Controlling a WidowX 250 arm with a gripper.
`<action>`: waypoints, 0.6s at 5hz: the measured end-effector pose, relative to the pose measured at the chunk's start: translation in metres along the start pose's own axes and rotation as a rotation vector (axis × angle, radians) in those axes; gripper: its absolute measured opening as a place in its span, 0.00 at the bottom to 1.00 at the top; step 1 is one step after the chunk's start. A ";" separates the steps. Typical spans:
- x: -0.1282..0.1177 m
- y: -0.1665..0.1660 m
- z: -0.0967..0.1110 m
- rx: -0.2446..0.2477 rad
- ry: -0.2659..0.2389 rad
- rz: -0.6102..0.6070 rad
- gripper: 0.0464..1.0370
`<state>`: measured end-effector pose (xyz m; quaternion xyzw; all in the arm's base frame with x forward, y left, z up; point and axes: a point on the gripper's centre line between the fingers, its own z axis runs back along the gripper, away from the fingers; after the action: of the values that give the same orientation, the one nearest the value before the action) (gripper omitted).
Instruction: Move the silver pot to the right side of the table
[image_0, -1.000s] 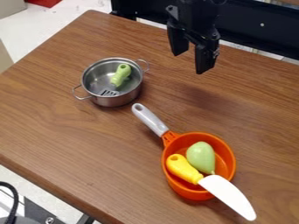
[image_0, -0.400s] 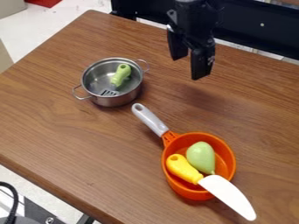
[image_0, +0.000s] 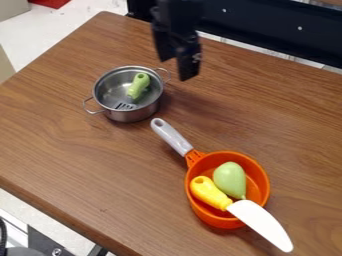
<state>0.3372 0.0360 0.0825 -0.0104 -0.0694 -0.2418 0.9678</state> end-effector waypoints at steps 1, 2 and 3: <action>-0.009 0.012 0.000 0.026 0.012 0.025 0.96; -0.027 0.011 -0.010 0.005 0.047 0.059 0.96; -0.029 0.012 -0.006 0.015 0.051 0.026 0.96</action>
<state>0.3178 0.0596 0.0729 0.0024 -0.0464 -0.2287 0.9724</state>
